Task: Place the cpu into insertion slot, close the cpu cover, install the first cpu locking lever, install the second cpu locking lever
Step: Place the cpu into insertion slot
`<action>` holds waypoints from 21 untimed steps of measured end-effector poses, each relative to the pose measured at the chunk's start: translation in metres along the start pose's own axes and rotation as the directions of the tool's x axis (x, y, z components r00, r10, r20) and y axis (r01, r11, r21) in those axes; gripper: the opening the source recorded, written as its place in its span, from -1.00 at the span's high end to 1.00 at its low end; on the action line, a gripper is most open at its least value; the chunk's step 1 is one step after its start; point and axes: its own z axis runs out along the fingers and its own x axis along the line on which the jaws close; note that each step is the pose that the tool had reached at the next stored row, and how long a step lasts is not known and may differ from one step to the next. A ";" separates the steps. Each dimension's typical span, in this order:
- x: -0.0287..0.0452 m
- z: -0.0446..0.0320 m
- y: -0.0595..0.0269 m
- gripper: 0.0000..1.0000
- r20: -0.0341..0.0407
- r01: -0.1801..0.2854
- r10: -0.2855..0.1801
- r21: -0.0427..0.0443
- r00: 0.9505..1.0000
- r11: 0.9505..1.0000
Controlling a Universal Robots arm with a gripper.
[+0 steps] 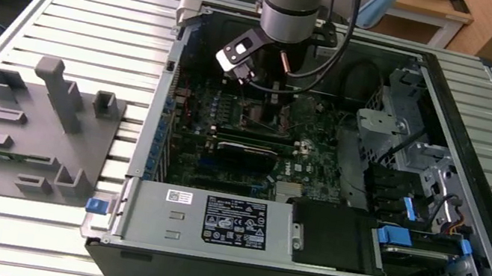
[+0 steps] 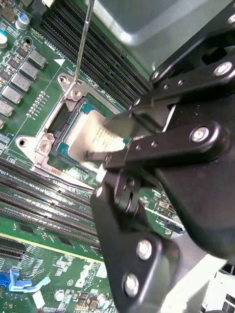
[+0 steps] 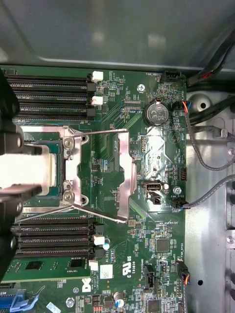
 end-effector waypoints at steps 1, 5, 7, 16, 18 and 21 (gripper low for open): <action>0.0000 -0.0001 0.0000 0.31 0.000 0.000 0.000 0.000 1.000 1.000; 0.0000 -0.0005 0.0000 0.66 0.000 0.000 0.000 0.000 1.000 1.000; 0.0000 -0.0007 0.0001 0.77 0.000 0.000 0.000 0.000 1.000 1.000; 0.0000 -0.0011 0.0005 0.79 0.000 0.001 -0.001 0.026 1.000 1.000; -0.0001 -0.0011 0.0005 0.79 0.001 0.001 -0.001 0.031 1.000 1.000; 0.0000 -0.0010 0.0005 0.79 0.000 0.001 -0.001 0.032 1.000 1.000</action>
